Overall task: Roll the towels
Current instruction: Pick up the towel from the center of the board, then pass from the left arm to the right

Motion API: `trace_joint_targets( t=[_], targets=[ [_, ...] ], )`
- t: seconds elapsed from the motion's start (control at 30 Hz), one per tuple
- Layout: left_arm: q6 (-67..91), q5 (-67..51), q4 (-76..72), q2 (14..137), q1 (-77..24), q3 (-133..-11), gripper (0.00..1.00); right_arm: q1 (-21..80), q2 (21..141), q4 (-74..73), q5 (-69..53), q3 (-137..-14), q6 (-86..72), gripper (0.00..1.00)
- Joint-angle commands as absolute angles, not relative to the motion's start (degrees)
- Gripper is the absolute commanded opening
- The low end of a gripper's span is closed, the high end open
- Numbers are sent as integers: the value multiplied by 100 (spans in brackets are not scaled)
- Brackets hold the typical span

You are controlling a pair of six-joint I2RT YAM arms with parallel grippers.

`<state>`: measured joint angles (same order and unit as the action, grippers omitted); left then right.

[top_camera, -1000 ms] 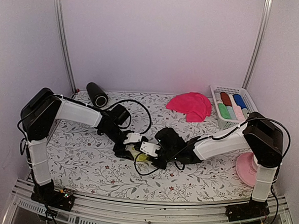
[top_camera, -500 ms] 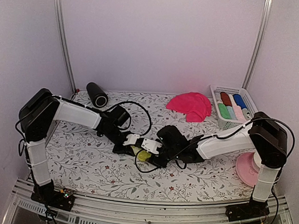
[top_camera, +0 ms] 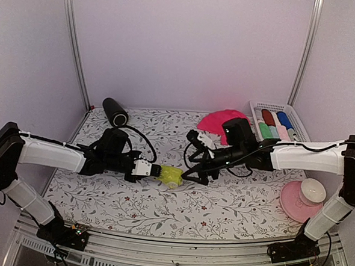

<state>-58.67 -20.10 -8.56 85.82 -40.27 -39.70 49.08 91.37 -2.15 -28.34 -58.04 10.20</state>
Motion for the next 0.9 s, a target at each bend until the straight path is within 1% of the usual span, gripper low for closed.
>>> trace_joint_targets(
  t=[0.0,0.13,0.23,0.37,0.57,0.73,0.87],
  targets=[
    [-6445,-1824,-1879,8265,-4351,-3483,0,4214,9277,-491,-5041,-6305,-543,93],
    [-6916,-1318,-2821,8086,-4654,-2904,0,4167,9902,-683,-5819,-6827,-934,95],
    [-7102,-1074,-3371,7968,-4810,-2654,0,4166,10351,-890,-6087,-7167,-1087,98],
    [-7361,-859,-3587,7895,-5004,-2484,0,4214,10787,-1076,-6295,-7444,-1082,98],
    [-7547,-686,-3801,7828,-5212,-2288,0,4575,11361,-1532,-6365,-7910,-683,99],
    [-7796,-519,-4366,7851,-5366,-2043,0,4674,11720,-1361,-6793,-8012,-678,99],
    [-8051,-315,-5251,7912,-5522,-1795,0,4721,11776,-909,-7055,-7901,-957,99]
  ],
)
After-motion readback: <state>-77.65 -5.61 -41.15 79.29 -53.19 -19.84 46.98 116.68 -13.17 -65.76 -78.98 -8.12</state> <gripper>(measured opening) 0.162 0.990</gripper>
